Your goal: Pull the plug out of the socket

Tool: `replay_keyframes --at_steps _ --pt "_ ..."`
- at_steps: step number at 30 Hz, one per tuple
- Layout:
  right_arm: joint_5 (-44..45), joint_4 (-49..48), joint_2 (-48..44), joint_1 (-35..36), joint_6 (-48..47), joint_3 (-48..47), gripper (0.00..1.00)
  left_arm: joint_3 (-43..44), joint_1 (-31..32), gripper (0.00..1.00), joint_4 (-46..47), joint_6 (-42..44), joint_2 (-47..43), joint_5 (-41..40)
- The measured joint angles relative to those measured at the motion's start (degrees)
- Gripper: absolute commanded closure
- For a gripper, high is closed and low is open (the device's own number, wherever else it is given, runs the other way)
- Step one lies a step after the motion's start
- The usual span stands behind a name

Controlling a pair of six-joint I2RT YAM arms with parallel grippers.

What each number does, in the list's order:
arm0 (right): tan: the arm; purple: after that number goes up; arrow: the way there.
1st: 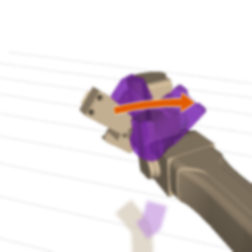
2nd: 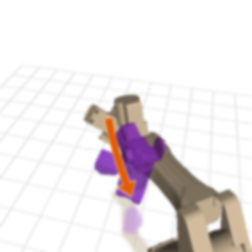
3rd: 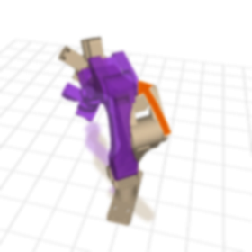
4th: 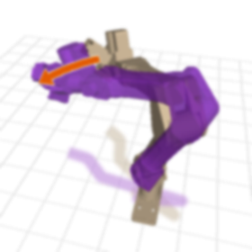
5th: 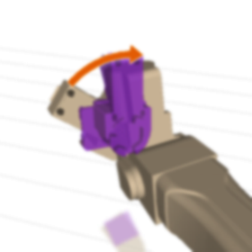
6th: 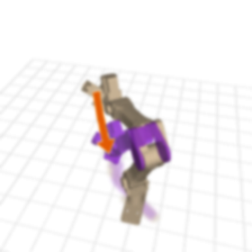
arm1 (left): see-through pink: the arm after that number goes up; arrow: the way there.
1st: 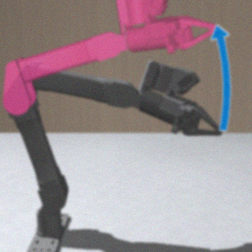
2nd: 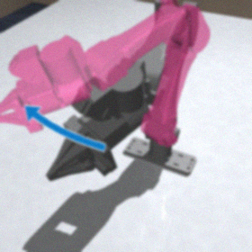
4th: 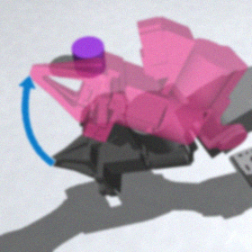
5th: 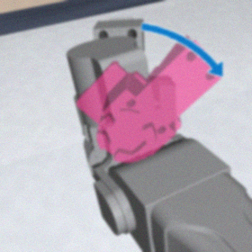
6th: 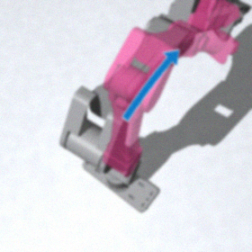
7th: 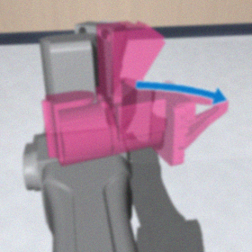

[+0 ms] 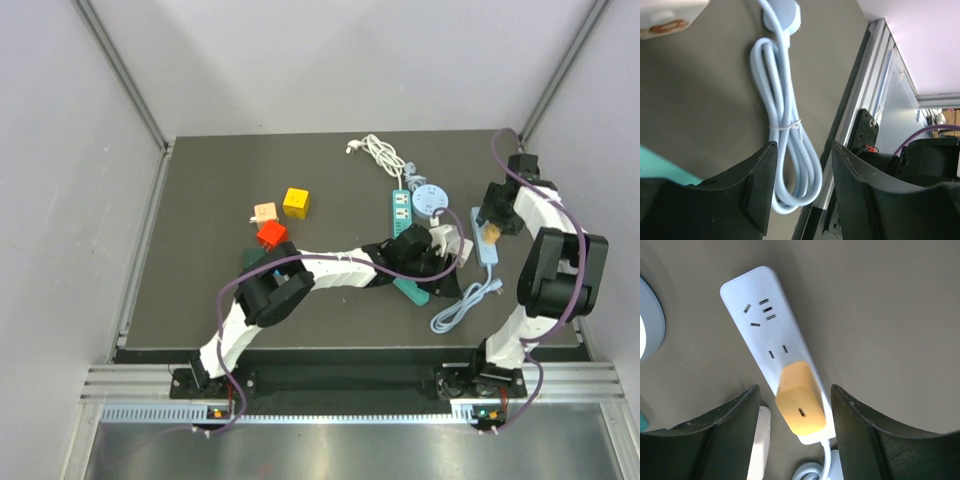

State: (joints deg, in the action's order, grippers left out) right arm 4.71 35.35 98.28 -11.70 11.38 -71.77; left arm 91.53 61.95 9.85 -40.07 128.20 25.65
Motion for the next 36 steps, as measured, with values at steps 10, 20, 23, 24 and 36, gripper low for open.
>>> replay_keyframes --at_steps 10,20,23,24,36 --pt "3.56 1.66 2.67 2.34 0.26 -0.31 0.64 -4.42 -1.64 0.48 -0.46 -0.04 -5.2 -0.59" --pt "5.38 1.27 -0.85 5.51 4.92 3.93 0.89 -6.12 -3.02 0.48 0.02 -0.52 -7.21 -0.59" --pt "3.5 1.57 -3.76 5.6 7.28 6.91 0.89 -6.47 -3.39 0.48 0.0 -0.55 -7.23 -0.59" --pt "2.84 1.81 -4.61 5.6 7.87 7.72 0.89 -6.54 -3.45 0.48 0.0 -0.55 -7.23 -0.59" --pt "-6.45 2.45 -10.58 6.8 12.7 14.14 0.62 -5.99 -4.24 0.48 -0.5 -0.92 -7.3 0.07"
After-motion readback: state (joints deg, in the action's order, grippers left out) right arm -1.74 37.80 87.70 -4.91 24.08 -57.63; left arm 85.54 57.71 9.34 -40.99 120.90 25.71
